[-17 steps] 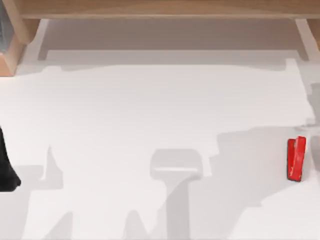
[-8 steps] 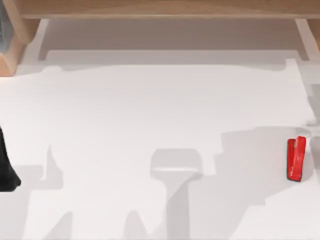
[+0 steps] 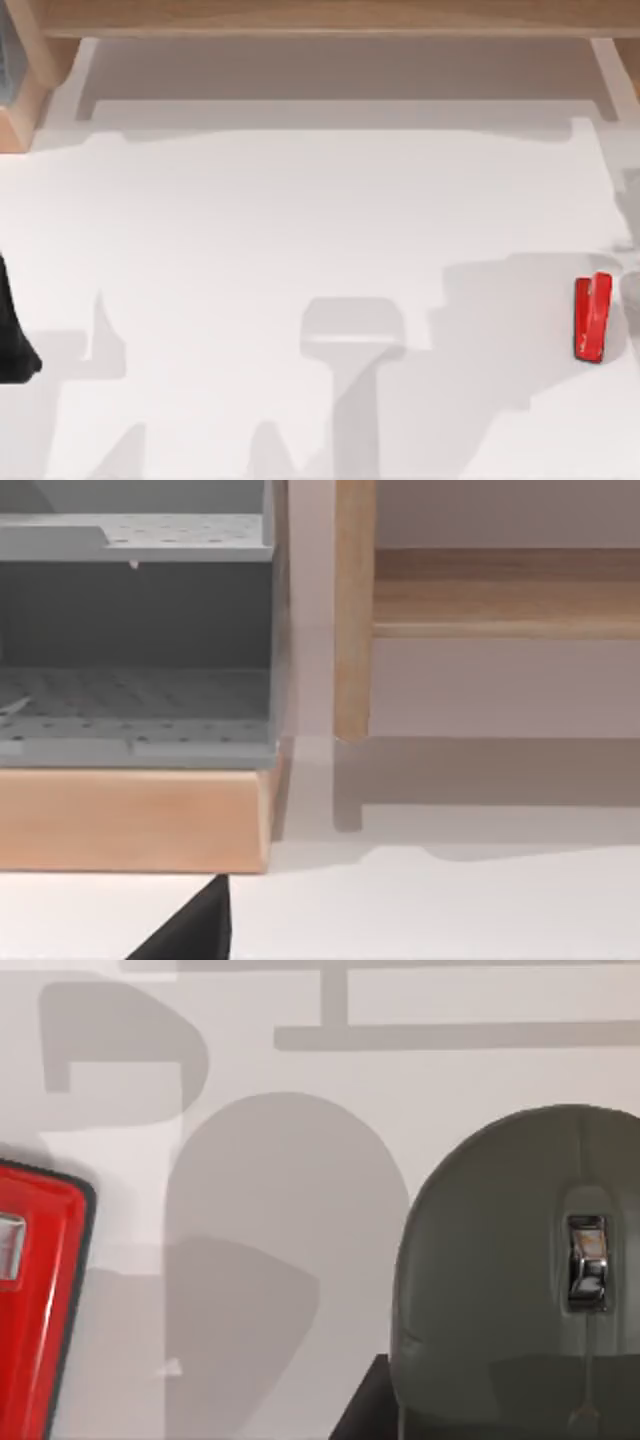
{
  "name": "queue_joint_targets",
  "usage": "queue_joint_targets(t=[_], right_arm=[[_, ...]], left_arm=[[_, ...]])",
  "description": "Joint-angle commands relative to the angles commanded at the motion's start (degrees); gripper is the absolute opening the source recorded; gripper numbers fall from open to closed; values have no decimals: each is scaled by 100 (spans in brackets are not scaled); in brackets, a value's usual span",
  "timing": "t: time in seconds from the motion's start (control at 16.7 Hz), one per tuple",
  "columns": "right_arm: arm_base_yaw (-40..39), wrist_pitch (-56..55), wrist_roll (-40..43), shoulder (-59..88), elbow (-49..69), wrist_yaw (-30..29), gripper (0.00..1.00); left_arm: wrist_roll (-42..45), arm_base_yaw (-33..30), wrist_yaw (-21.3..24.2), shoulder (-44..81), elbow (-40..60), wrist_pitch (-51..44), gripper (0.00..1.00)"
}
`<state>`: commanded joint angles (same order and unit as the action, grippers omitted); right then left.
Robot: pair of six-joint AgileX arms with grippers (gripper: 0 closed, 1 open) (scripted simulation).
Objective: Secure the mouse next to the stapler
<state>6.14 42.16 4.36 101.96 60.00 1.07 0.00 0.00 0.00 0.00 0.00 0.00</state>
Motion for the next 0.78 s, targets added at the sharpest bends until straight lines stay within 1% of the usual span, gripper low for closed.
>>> queue_joint_targets(t=[0.66,0.72,0.78], right_arm=[[0,0,0,0,0,0,98],[0,0,0,0,0,0,100],[0,0,0,0,0,0,100]], left_arm=[[0,0,0,0,0,0,100],[0,0,0,0,0,0,100],[0,0,0,0,0,0,100]])
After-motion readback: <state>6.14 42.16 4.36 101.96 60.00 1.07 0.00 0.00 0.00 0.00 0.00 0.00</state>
